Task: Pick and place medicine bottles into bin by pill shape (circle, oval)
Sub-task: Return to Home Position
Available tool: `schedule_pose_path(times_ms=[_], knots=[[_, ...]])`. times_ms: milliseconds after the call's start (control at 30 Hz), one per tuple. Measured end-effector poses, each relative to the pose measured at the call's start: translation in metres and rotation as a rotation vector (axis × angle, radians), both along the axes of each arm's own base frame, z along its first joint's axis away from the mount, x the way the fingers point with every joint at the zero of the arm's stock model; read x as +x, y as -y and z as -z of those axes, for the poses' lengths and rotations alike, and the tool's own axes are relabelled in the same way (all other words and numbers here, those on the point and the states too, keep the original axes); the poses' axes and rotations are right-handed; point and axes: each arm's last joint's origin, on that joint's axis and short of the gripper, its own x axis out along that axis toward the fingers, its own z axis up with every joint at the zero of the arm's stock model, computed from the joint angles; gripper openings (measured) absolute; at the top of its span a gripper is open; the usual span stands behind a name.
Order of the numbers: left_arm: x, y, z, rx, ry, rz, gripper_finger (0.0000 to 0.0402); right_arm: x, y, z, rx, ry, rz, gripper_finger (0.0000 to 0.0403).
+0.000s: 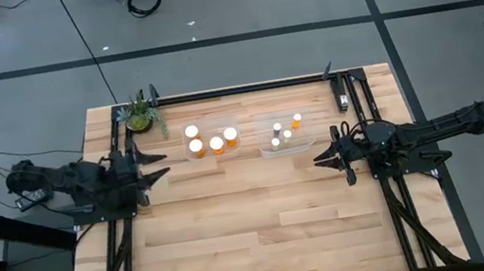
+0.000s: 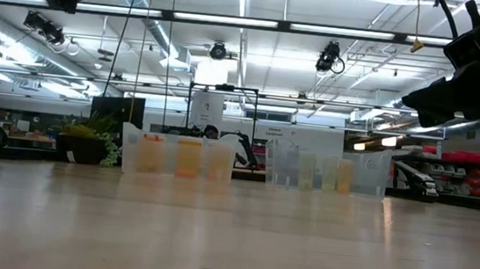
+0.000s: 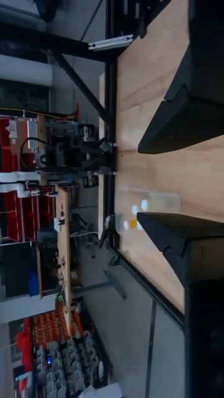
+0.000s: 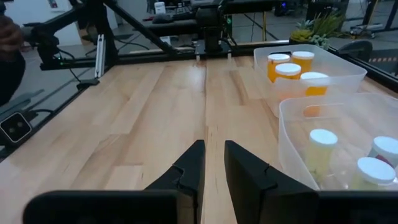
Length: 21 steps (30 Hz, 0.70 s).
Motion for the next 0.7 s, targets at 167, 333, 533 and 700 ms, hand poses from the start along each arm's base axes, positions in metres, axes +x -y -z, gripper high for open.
schedule_pose_path(times_ms=[167,333,533,700], knots=[[0.003,0.001,0.036,-0.032,0.040,0.001,0.0172,0.000,0.000,0.000,0.002,0.000,0.000,0.0068],[0.008,0.003,0.069,-0.075,0.082,0.030,0.0172,0.000,0.000,0.000,0.002,0.000,0.000,0.0068],[0.004,-0.005,0.068,-0.055,0.124,-0.066,0.0172,0.000,0.000,0.000,0.002,0.000,0.000,0.0068],[0.001,-0.011,0.069,-0.017,0.115,-0.129,0.0172,0.000,0.000,0.000,0.002,0.000,0.001,0.0068]])
